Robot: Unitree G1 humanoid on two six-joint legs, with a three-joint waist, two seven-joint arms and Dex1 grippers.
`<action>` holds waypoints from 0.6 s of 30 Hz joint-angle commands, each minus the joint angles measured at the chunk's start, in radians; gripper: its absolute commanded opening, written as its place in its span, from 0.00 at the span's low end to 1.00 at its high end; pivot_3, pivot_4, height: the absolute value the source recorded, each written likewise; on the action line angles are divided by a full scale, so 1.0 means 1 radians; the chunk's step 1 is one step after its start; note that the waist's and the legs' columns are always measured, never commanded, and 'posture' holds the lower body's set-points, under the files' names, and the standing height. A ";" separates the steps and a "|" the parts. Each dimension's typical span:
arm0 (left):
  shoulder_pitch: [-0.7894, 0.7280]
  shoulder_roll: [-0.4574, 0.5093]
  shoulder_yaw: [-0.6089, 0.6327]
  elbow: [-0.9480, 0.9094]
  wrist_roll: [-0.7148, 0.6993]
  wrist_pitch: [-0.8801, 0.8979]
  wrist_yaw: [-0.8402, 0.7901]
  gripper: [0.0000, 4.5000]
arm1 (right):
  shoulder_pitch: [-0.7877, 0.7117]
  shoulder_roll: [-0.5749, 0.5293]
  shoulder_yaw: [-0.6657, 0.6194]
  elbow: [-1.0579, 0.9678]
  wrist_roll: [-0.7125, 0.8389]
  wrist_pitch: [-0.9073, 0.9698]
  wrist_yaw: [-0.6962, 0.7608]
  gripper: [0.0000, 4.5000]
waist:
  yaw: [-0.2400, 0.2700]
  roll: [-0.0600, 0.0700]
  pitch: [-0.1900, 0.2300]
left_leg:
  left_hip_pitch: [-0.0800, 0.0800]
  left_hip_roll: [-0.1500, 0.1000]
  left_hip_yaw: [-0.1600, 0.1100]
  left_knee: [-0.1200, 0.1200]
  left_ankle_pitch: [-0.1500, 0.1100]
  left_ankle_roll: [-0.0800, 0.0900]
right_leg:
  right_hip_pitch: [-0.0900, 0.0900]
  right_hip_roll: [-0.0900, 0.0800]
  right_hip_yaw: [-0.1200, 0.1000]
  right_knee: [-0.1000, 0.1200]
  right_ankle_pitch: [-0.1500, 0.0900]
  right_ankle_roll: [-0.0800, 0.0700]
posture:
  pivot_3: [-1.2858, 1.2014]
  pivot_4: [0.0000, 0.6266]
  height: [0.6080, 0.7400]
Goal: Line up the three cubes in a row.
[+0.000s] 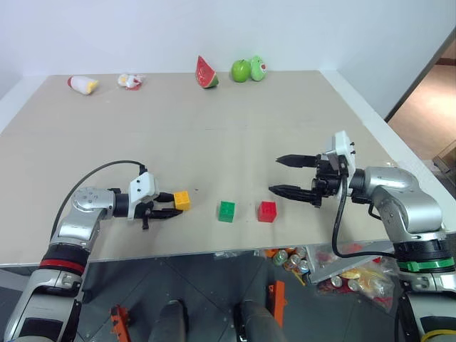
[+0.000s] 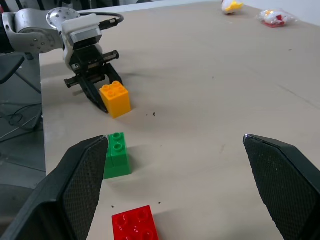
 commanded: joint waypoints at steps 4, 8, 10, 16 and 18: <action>-0.016 0.000 -0.055 -0.029 -0.004 0.006 -0.076 0.28 | 0.020 -0.025 -0.038 -0.070 0.033 0.023 -0.003 1.00 | 0.001 0.000 0.000 | -0.001 -0.001 0.000 0.000 0.000 0.000 | 0.000 0.000 0.000 0.000 -0.001 0.001 | 0.52 0.24 1.00; -0.020 -0.007 -0.055 -0.036 -0.019 0.039 -0.082 0.28 | 0.033 -0.031 -0.042 -0.080 0.034 0.031 -0.009 1.00 | 0.001 0.000 0.000 | 0.000 -0.001 0.000 0.000 -0.001 0.000 | 0.000 0.000 0.000 0.000 -0.001 0.001 | 0.52 0.24 1.00; -0.011 0.000 -0.061 -0.044 -0.017 0.038 -0.093 0.28 | 0.033 -0.031 -0.043 -0.082 0.035 0.034 -0.011 1.00 | 0.000 0.000 0.000 | 0.000 -0.001 0.000 0.001 -0.001 0.000 | 0.000 0.000 0.000 0.000 -0.001 0.001 | 0.52 0.24 1.00; 0.008 0.004 -0.064 -0.050 -0.015 0.034 -0.093 0.28 | 0.016 -0.025 -0.032 -0.072 0.029 0.033 -0.020 1.00 | 0.000 0.000 0.000 | 0.000 -0.001 0.000 0.000 -0.001 0.000 | 0.000 0.000 0.000 0.000 -0.001 0.001 | 0.52 0.24 1.00; 0.013 0.002 -0.064 -0.050 -0.013 0.031 -0.087 0.28 | 0.013 -0.026 -0.031 -0.070 0.028 0.031 -0.019 1.00 | 0.000 0.000 0.000 | 0.000 -0.001 0.000 0.000 -0.001 0.000 | 0.000 0.000 0.000 0.000 -0.001 0.001 | 0.52 0.24 1.00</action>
